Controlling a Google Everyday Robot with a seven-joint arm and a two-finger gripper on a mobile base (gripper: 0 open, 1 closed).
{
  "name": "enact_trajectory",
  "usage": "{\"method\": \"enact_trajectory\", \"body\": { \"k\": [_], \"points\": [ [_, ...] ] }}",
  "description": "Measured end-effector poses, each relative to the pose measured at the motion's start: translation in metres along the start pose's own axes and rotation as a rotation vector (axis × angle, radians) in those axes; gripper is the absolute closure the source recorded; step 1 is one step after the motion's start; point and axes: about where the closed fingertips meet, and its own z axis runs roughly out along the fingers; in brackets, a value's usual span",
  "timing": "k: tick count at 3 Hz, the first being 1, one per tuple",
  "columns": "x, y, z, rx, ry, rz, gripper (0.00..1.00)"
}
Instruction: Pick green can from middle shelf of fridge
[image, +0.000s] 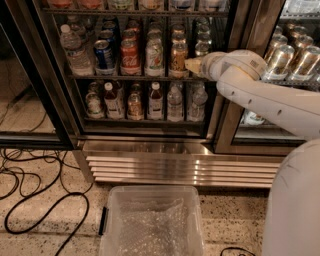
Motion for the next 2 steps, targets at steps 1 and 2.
{"method": "enact_trajectory", "body": {
  "k": [1,2],
  "points": [
    [0.0035,-0.0024,0.0003,0.016,0.007,0.001,0.26],
    [0.0032,0.0008,0.0001,0.016,0.007,0.001,0.26]
  ]
}}
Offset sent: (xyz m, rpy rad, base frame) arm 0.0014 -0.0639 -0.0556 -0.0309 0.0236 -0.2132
